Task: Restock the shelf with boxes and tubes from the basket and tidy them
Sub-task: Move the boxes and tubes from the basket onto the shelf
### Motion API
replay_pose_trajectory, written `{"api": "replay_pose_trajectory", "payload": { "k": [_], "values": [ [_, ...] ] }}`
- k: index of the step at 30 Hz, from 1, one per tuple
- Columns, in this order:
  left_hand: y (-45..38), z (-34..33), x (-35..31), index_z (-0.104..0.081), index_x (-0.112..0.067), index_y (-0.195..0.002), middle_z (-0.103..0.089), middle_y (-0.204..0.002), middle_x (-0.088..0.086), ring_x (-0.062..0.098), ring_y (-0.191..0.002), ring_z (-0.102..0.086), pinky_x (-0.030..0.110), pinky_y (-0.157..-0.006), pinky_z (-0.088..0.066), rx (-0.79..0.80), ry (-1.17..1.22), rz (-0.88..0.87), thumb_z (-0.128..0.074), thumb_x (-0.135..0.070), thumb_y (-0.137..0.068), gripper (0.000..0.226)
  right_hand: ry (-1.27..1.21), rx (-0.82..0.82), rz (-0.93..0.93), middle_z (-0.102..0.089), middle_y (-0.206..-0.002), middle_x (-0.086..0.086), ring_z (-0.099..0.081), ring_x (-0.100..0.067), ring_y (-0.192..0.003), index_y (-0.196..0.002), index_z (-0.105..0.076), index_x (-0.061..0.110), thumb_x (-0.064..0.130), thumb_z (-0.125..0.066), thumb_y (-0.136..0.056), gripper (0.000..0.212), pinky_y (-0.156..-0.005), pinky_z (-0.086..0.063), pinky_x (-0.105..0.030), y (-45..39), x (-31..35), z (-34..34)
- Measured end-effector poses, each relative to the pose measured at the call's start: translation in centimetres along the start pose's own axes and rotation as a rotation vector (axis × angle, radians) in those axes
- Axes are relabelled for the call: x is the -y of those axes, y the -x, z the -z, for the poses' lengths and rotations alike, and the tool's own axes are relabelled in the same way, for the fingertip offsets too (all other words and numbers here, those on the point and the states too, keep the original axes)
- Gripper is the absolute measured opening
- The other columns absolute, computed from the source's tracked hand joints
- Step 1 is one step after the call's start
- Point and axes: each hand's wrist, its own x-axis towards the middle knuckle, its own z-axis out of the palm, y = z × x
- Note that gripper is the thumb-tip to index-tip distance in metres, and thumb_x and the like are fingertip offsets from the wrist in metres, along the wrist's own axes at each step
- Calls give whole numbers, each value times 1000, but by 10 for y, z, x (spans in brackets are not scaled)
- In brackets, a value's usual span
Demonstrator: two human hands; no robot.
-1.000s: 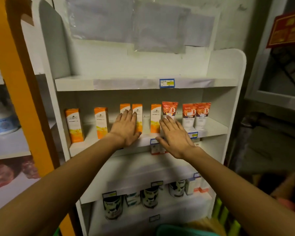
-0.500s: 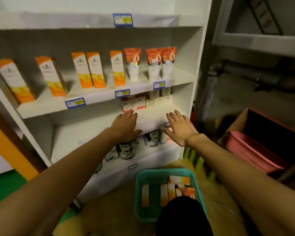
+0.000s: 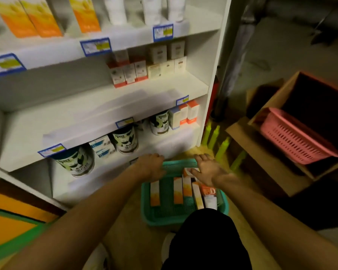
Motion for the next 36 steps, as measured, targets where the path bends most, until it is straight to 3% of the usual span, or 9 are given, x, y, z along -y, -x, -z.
{"api": "replay_pose_trajectory", "payload": {
  "k": [8,10,13,18,26,29,31,33,36],
  "values": [
    [-56,-83,24,-45,-16,-140,-50,-142,10,28,-125,-52,42,-102,-46,191,64,36,-57,-44,-95,54,26,132,68,-42,-149,-13,-36,-32,-137,-153,-26,13,47,-53,-96,72,-106,-40,-46,-57,-16,-92],
    [-68,-99,32,-39,-14,-145,-47,-144,12,29,-128,-50,43,-104,-44,223,61,47,-57,-43,-96,60,33,164,84,-41,-149,-14,-36,-32,-137,-155,-20,10,47,-56,-94,80,-104,-41,-44,-73,-17,-110],
    [-86,-125,45,-30,-14,-152,-41,-150,12,30,-134,-45,42,-108,-38,266,70,69,-60,-44,-94,73,32,186,108,-45,-145,-13,-39,-31,-133,-150,-29,11,48,-62,-90,78,-100,-42,-42,-97,-14,-135],
    [-114,-166,62,-28,-12,-151,-41,-149,11,29,-134,-43,43,-110,-36,318,49,92,-74,-44,-83,89,73,212,176,-23,-161,-15,-20,-31,-148,-152,-26,11,51,-78,-74,102,-109,-39,-44,-136,-8,-171],
    [-155,-217,75,-17,-9,-155,-31,-154,12,33,-142,-30,48,-122,-11,273,-12,51,-81,-58,-67,119,279,237,250,-38,-149,-12,-23,-36,-145,-150,-27,4,51,-82,-64,112,-122,-7,-52,-179,-1,-210],
    [-160,-228,75,-12,-6,-156,-32,-154,14,33,-142,-32,49,-123,-10,313,-114,26,-80,-63,-65,127,283,165,241,-48,-141,-14,-29,-37,-142,-145,-39,3,48,-77,-72,93,-121,4,-56,-181,-2,-228],
    [-161,-232,75,-10,-4,-156,-33,-153,14,32,-141,-34,48,-123,-11,321,-155,8,-80,-63,-66,128,299,119,202,-53,-136,-14,-37,-38,-138,-142,-45,5,52,-82,-65,97,-120,2,-59,-182,-3,-232],
    [-161,-233,74,-9,-4,-156,-34,-152,15,33,-138,-36,45,-122,-17,306,-148,17,-83,-60,-65,129,313,187,220,-49,-136,-14,-33,-40,-138,-146,-37,1,58,-84,-55,117,-119,-3,-63,-183,-3,-232],
    [-162,-229,72,-11,-4,-155,-30,-150,16,35,-135,-36,43,-120,-22,286,-131,43,-87,-59,-59,134,298,165,255,-49,-131,-14,-35,-40,-134,-144,-35,-2,62,-83,-47,126,-119,0,-62,-183,-3,-229]
  ]
}}
